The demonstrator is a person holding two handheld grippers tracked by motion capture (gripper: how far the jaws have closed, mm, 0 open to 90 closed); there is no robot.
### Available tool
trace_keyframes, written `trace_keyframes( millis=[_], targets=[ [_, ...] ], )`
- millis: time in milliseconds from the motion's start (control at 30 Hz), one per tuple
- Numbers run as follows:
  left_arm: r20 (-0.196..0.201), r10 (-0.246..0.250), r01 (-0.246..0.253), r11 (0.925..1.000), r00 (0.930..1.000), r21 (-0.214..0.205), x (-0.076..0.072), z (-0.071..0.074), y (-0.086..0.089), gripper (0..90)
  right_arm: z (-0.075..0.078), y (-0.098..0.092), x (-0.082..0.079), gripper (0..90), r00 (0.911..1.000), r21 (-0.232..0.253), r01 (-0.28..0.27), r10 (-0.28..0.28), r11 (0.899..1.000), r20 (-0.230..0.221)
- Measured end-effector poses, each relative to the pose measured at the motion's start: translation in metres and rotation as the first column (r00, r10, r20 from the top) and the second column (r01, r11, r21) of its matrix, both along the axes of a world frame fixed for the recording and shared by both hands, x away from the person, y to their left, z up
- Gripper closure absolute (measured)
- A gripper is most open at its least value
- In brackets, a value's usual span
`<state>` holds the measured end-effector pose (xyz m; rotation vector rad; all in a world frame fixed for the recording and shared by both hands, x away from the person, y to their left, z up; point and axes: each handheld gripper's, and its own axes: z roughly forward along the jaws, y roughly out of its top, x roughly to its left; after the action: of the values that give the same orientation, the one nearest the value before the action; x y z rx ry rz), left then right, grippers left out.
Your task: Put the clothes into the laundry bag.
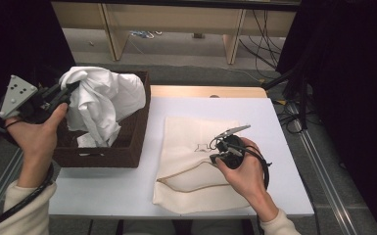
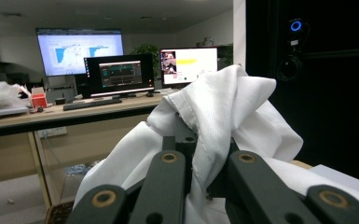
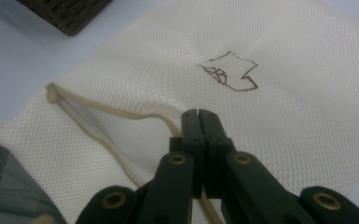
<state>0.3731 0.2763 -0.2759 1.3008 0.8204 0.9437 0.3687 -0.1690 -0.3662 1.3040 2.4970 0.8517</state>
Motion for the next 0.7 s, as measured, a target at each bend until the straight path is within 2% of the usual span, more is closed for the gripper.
trace_keyframes(
  millis=[133, 400, 433, 533, 567, 633, 700],
  targets=[
    [0.021, -0.019, 0.019, 0.9998, 0.9996, -0.011, -0.011, 0.007, -0.001, 86.5, 0.0, 0.0, 0.0, 90.0, 1.0, -0.001, -0.001, 0.001, 1.0, 0.0],
    [0.052, -0.101, 0.103, 0.9943, 0.9935, -0.028, -0.028, 0.02, -0.008, 86.5, 0.0, 0.0, 0.0, 90.0, 1.0, 0.0, 0.004, -0.004, 1.0, -0.005],
    [0.059, -0.113, 0.115, 0.9928, 0.9918, -0.033, -0.031, 0.022, -0.009, 86.5, 0.0, -0.002, 0.001, 90.0, 0.9999, -0.01, -0.014, 0.014, 1.0, 0.003],
    [0.082, -0.149, 0.152, 0.988, 0.9854, -0.027, -0.039, 0.029, -0.013, 86.5, 0.0, 0.0, 0.0, 90.0, 1.0, 0.0, 0.004, -0.004, 1.0, -0.008],
    [0.086, -0.161, 0.163, 0.9862, 0.9833, -0.026, -0.041, 0.032, -0.014, 86.5, 0.0, -0.002, 0.001, 90.0, 0.9999, -0.008, -0.016, 0.016, 1.0, 0.0],
    [0.087, -0.197, 0.2, 0.979, 0.9766, -0.037, -0.047, 0.037, -0.018, 86.5, 0.0, -0.001, 0.0, 90.0, 0.9998, 0.009, 0.009, -0.009, 1.0, -0.016],
    [0.09, -0.228, 0.233, 0.9717, 0.9694, -0.041, -0.053, 0.041, -0.022, 86.5, 0.002, -0.001, -0.001, 90.0, 0.9999, 0.006, 0.007, -0.007, 1.0, -0.013]
  ],
)
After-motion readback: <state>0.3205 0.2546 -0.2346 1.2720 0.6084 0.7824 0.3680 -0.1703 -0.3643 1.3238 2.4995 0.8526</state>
